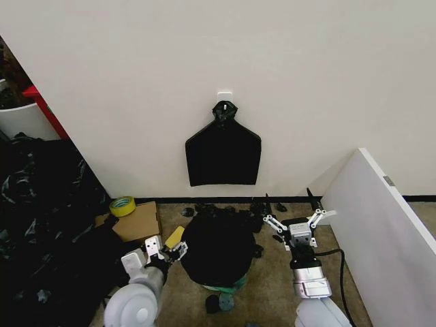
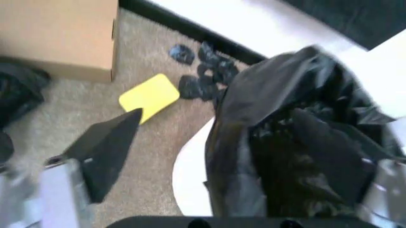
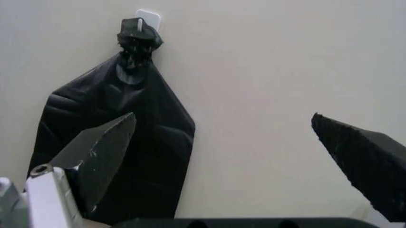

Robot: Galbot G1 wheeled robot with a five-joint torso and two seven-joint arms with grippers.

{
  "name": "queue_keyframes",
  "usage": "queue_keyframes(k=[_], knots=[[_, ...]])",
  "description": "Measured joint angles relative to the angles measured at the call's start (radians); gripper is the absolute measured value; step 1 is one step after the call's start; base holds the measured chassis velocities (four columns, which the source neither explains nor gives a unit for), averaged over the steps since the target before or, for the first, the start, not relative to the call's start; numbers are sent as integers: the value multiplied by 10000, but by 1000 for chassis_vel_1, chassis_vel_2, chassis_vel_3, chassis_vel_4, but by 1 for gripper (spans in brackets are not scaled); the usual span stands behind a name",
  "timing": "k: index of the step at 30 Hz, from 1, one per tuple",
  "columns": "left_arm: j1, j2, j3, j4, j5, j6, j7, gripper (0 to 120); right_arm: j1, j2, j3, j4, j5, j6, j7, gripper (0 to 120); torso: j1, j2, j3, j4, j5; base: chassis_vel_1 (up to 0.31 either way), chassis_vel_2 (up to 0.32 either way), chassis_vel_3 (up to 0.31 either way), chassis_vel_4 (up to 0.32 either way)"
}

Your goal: Place the garbage bag over the trash bin.

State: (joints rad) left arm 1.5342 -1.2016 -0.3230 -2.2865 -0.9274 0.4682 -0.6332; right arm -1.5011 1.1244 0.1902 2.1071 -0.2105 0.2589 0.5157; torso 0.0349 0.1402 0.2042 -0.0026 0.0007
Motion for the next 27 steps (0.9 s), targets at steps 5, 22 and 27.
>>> queue_keyframes(k=[5, 22, 27], knots=[[-72, 51, -47, 13, -6, -118, 47, 100, -35, 15, -44, 90, 119, -17, -69, 100, 0, 0, 0, -1, 0, 0, 0, 0, 0], [643, -635, -1294, -553, 7559, -5789, 4160, 100, -672, -4, 1162, 1934, 3400, -407, -1579, 100, 0, 0, 1, 2, 0, 0, 0, 0, 0], [796, -1052, -2205, -744, 7417, -5906, 4690, 100, -666, 231, 2540, 1943, 3015, -622, -2026, 100, 0, 0, 1, 1, 0, 0, 0, 0, 0]])
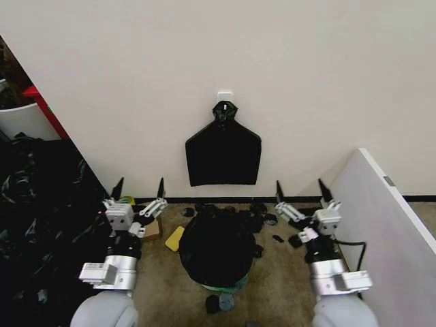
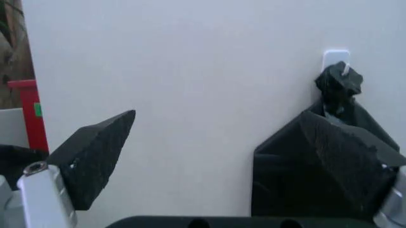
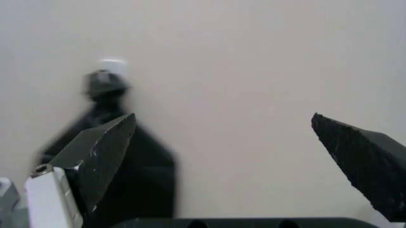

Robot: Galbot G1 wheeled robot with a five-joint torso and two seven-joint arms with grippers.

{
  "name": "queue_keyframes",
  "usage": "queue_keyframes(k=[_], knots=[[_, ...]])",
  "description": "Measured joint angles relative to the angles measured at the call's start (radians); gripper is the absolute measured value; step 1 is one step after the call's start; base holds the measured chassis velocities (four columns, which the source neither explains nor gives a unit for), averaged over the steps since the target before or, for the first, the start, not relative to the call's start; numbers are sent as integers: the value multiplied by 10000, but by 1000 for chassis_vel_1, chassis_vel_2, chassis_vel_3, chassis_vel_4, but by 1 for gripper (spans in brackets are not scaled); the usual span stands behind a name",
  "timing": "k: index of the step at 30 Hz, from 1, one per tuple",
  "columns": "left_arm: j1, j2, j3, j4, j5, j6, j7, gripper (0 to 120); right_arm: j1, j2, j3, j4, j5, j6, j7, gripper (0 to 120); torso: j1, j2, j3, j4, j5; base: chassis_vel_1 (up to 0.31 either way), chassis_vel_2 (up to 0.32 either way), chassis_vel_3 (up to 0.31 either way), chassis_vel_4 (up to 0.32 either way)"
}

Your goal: Place the garbage bag over the trash bin.

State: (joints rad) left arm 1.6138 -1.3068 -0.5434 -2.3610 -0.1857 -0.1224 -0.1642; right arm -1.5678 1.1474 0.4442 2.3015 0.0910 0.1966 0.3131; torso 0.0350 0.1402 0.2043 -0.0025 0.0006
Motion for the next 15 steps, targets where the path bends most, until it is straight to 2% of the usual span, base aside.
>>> queue_keyframes(k=[3, 6, 10, 15], knots=[[30, -161, -357, -8, -504, -244, 491, 100, -24, 391, 498, 86, -10, -354, 15, 100, 0, 0, 0, 0, 2, 0, 0, 0, 0], [68, -332, -632, 105, -984, -755, 1070, 100, -29, 875, 529, 283, 388, -1216, 510, 100, 0, 0, 0, -2, 0, 0, 0, 0, 0], [192, -391, -803, 13, -1248, -901, 1202, 100, -26, 977, 508, 286, 206, -1352, 242, 100, 0, 0, 0, -2, -1, 0, 0, 0, 0], [358, -419, -936, -156, -1357, -917, 1201, 100, -31, 993, 663, 197, 13, -917, -665, 100, 0, 0, 0, -1, -1, 0, 0, 0, 0]])
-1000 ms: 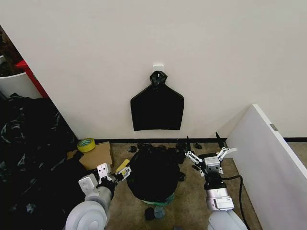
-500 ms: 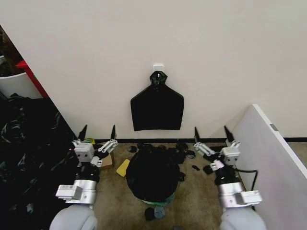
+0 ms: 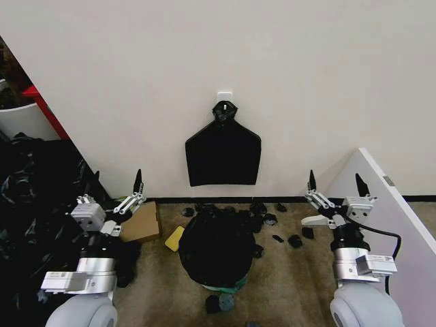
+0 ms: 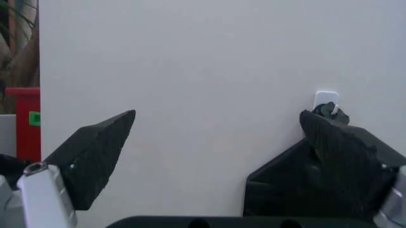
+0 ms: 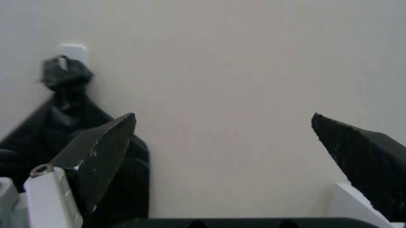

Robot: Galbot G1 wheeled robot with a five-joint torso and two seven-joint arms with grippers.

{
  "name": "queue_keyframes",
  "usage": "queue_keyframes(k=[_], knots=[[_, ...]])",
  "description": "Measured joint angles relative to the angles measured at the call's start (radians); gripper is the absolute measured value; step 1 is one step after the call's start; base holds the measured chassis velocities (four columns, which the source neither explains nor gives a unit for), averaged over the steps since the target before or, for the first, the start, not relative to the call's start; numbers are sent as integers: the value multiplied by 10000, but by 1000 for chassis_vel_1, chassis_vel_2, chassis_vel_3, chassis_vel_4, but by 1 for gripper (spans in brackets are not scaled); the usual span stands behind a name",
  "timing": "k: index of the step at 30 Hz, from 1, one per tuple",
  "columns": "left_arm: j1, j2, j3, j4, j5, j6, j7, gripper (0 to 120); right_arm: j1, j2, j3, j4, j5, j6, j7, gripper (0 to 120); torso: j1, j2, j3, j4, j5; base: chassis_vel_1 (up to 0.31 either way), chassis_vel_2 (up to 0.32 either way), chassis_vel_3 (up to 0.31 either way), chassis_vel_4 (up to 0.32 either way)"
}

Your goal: Place the garbage bag over the trash bin.

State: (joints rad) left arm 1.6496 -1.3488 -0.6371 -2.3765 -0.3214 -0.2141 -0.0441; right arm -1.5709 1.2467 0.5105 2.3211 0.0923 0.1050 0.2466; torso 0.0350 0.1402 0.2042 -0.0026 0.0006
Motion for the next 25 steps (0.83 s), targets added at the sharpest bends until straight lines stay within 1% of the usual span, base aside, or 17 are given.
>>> queue_keyframes(k=[3, 7, 16, 22, 25], knots=[[105, -92, 192, -55, 156, -57, -53, 100, -58, 23, 119, -71, -30, 340, -321, 100, 0, 0, 0, 0, 0, 0, 0, 0, 0], [243, -299, 565, -165, 499, -92, -290, 100, -189, 118, 212, -102, -85, 597, -436, 100, 0, 0, 0, -1, 1, 0, 0, 0, 0], [488, -453, 661, -506, 639, -85, -365, 100, -412, 181, 197, 109, -53, 525, -400, 100, 0, 0, -1, -1, 2, 0, 0, 0, 0], [666, -720, 682, -695, 735, -83, -397, 100, -463, 151, 118, -57, -84, 549, -430, 100, 0, 0, 0, -1, 2, 0, 0, 0, 0], [786, -801, 668, -883, 750, -83, -429, 100, -472, 337, -73, -26, -204, 558, -524, 100, 0, 0, 0, 0, 2, 0, 0, 0, 0]])
